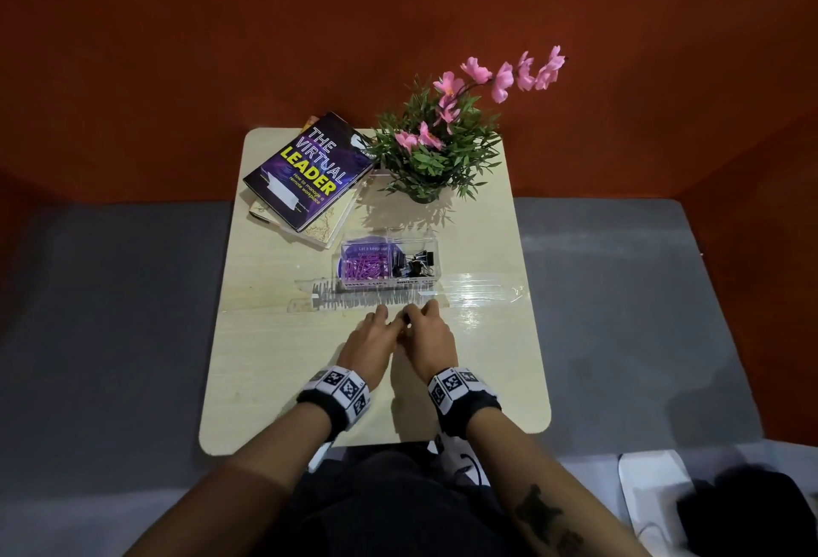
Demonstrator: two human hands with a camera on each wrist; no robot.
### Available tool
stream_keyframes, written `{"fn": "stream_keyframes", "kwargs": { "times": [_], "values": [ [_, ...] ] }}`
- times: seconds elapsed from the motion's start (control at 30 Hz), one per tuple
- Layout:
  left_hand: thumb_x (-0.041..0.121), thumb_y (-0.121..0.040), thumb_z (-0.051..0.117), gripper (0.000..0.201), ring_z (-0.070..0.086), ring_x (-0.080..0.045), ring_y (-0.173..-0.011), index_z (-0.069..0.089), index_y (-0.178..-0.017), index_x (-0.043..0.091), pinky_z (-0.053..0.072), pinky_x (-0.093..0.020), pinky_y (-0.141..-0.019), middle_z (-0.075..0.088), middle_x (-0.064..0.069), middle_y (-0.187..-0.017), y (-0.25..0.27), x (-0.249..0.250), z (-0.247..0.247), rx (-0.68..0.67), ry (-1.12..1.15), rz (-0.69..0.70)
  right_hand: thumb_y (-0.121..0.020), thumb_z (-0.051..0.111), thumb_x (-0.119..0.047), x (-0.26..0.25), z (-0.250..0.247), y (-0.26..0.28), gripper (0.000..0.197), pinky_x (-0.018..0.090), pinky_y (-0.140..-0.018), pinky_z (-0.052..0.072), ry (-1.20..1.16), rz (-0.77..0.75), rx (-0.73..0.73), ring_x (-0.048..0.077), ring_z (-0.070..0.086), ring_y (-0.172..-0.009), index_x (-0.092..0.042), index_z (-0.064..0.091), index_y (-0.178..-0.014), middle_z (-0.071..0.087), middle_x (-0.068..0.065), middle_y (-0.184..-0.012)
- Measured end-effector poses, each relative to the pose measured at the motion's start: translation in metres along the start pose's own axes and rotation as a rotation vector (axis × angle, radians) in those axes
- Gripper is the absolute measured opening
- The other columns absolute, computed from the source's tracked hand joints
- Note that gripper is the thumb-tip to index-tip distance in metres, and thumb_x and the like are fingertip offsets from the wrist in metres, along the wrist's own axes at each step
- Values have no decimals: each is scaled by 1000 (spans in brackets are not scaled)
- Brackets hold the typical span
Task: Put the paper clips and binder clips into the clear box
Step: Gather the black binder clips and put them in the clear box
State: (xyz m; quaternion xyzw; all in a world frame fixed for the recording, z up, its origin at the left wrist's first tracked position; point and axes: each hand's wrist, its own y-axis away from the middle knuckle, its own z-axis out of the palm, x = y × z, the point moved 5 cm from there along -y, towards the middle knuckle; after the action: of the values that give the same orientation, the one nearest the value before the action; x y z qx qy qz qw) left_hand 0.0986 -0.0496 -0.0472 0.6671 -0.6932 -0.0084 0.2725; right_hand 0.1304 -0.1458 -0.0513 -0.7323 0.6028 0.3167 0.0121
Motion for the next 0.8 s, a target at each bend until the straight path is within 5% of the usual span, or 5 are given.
{"fn": "stream_keyframes", "kwargs": {
  "times": [0.23, 0.33, 0.57, 0.8],
  "values": [
    [-1, -86, 53, 31, 53, -33, -106, 54, -115, 9, 47, -40, -81, 48, -16, -125, -4, 5, -3, 13, -19, -81, -82, 62, -11, 13, -3, 4, 4, 35, -59, 47, 4, -2, 16, 34, 59, -67, -11, 63, -78, 53, 12, -87],
    [-2, -81, 60, 22, 57, -33, -93, 57, -102, 7, 50, -40, -74, 52, -15, -116, -7, -3, -5, 16, 36, -137, -78, 65, -9, 24, -10, 4, 5, 33, -60, 46, -83, 4, 46, 31, 59, -68, -13, 64, -77, 55, 8, -84],
    [-1, -77, 61, 12, 47, -24, -68, 58, -84, 8, 39, -32, -59, 54, -9, -96, 1, -20, -6, 18, 98, -153, -85, 66, -17, 8, -75, -11, 22, 34, -60, 53, -379, -41, 297, 19, 62, -67, -22, 51, -100, 66, 2, -87],
    [3, -71, 62, 14, 51, -26, -67, 53, -72, 13, 34, -29, -55, 53, -3, -84, 10, -27, -10, -3, 144, -137, -83, 71, -29, -8, -108, -33, 29, 29, -67, 44, -246, -12, 383, 25, 63, -77, -18, 59, -107, 67, 5, -106]
  ]
}}
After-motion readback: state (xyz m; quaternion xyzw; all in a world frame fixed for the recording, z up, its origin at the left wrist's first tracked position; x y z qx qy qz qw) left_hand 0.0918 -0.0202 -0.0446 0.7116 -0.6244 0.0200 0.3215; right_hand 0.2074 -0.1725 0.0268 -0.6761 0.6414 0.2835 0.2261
